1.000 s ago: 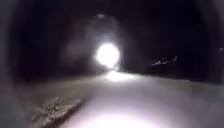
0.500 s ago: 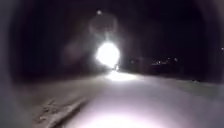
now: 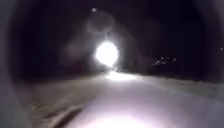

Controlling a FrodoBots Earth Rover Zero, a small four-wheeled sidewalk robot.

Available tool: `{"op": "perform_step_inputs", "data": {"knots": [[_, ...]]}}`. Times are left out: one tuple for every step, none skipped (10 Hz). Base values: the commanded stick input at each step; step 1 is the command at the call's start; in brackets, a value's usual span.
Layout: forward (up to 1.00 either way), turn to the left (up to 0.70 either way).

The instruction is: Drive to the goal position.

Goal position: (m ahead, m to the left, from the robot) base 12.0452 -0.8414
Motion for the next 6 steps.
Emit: {"op": "perform_step_inputs", "data": {"knots": [[1.0, 0.0], [1.0, 0.0], [1.0, 0.0], [1.0, 0.0], [1.0, 0.0], [1.0, 0.0]]}}
